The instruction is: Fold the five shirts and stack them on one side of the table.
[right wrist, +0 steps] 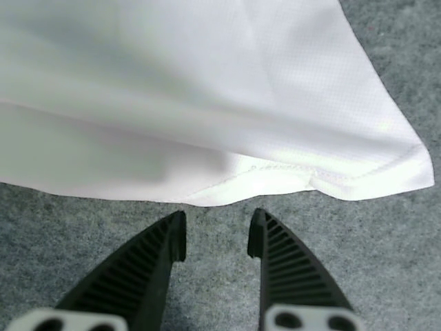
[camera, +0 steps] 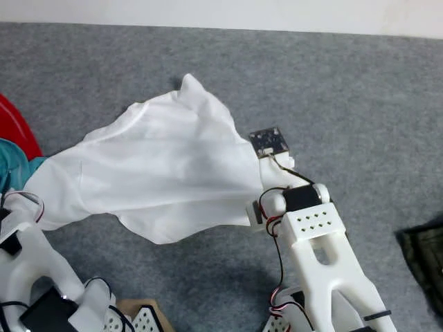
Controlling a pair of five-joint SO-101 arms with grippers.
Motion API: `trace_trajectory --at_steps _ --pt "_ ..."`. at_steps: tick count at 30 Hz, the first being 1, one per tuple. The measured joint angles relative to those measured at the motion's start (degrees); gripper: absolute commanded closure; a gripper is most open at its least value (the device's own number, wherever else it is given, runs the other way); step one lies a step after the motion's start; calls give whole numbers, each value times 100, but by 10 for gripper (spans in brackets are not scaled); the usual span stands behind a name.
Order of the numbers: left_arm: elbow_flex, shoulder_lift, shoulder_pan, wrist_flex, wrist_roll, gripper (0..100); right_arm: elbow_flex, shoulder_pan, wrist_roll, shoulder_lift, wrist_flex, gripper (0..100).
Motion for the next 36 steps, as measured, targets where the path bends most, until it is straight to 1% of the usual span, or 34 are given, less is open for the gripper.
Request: trace_trajectory --at_steps 3,5,8,11,15,18,20,22,23,25,28,30,32,34,36 --pt "193 0 18 -211 0 999 0 0 0 0 0 842" --pt "360 0 44 -492 0 987 0 0 0 0 0 842" --pt "607 0 35 -1046 0 995 0 0 0 0 0 842" --pt "668 -9 44 -1363 -9 994 0 0 0 0 0 842" --pt "677 -53 105 -1451 -9 994 0 0 0 0 0 844" --pt "642 -53 360 -1398 -9 994 0 -9 0 0 0 899" --pt "457 -53 545 -1134 -9 994 0 -255 0 0 0 926" --pt "202 -53 765 -774 -9 994 0 -765 0 0 0 925" --pt "44 -53 862 -580 44 994 0 -1099 0 0 0 925" --pt "-308 -53 985 -141 369 994 0 -1864 18 0 0 925" --pt "-1073 -53 1020 571 862 992 0 -2998 334 0 -26 920" --pt "-1653 -53 1055 1081 1037 992 0 -3569 545 0 -123 866" --pt "-2198 -53 1134 1556 1143 992 0 -3930 668 0 -316 765" --pt "-2655 -53 1222 1899 1257 991 123 -4088 738 0 -571 669" --pt "-3007 -53 1310 2145 1363 991 378 -4123 862 0 -914 631"
